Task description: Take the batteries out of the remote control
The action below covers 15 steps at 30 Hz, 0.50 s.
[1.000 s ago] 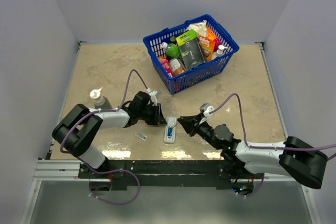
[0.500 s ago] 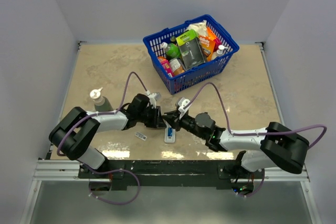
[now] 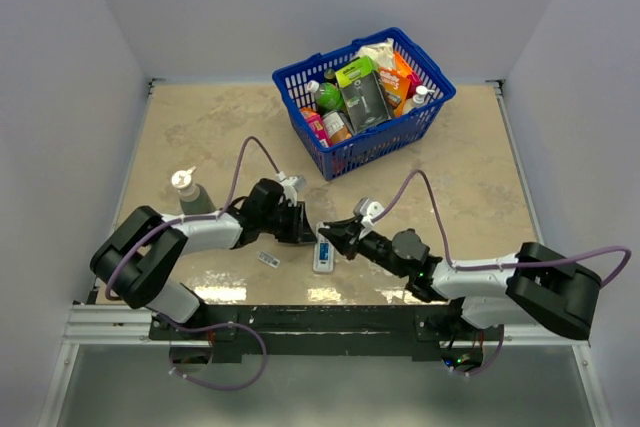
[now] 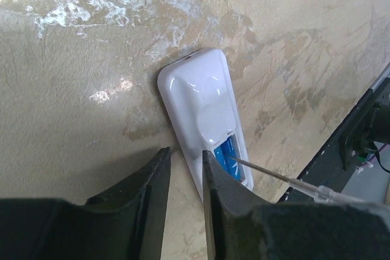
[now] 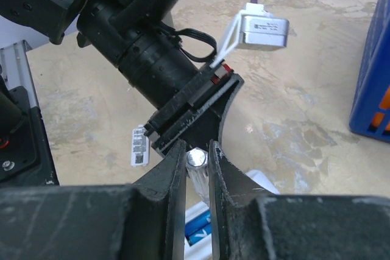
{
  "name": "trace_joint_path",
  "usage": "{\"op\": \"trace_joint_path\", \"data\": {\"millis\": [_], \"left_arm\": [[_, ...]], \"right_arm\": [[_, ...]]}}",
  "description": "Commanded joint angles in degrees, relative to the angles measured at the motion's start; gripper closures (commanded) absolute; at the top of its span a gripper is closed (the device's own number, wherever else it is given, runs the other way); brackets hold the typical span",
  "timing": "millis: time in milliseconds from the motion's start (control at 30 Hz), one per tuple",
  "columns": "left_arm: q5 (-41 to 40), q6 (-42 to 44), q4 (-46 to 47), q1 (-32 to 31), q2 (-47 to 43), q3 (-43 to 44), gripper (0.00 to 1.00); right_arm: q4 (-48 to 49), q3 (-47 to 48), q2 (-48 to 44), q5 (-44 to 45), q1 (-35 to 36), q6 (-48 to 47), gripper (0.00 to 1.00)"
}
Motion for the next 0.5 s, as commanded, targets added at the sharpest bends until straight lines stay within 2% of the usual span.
{"op": "trace_joint_path", "data": {"millis": [0,167,333,467], "left_arm": [[1.27,-0.76,2.33,-0.27,-3.19,-1.11,0.67],[2.85,-1.19,3.73,-0.18,-3.02,-1.2,0.66],[3.2,-1.37,4.43,-0.18,-2.14,-1.2,0.66],[2.94,-1.2,4.09,-0.18,-1.18,-1.11,0.66]], "right_arm": [[-12.47,-5.19,-2.48,-0.62,1.34,5.63,0.95],[-17.04,-5.11,-6.96,0.88,1.34,6.95,0.85],[-20.21,-3.79,-7.5,0.71,1.34,7.39,0.77],[-20.91,-2.3,-5.92,-0.08,1.34,6.87,0.85]]}}
